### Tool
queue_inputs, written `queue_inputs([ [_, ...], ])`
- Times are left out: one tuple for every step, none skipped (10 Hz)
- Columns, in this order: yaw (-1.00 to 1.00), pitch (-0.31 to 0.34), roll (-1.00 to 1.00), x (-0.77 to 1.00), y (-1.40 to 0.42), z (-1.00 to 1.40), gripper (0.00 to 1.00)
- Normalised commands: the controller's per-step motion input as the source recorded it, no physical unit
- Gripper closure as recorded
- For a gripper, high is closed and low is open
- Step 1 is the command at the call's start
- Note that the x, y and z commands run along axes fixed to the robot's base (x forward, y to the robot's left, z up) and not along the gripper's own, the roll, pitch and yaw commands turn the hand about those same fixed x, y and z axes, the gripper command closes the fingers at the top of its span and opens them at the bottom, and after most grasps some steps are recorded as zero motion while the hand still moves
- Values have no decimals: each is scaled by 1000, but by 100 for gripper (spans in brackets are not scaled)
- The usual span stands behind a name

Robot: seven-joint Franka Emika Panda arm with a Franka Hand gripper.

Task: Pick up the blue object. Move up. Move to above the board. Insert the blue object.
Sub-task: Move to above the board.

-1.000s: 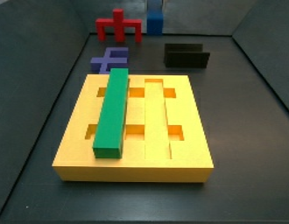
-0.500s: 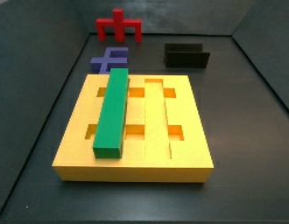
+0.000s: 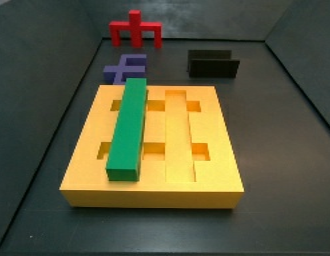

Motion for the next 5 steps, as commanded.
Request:
queue_inputs([
  [14, 11, -2, -194, -1400, 201, 100],
  [9, 22, 7, -187, -1400, 209, 100],
  [14, 32, 18, -177, -1400, 221, 100],
  [9, 64, 0, -75, -839, 150, 100],
  [8, 99, -1, -10, -433, 84, 100],
])
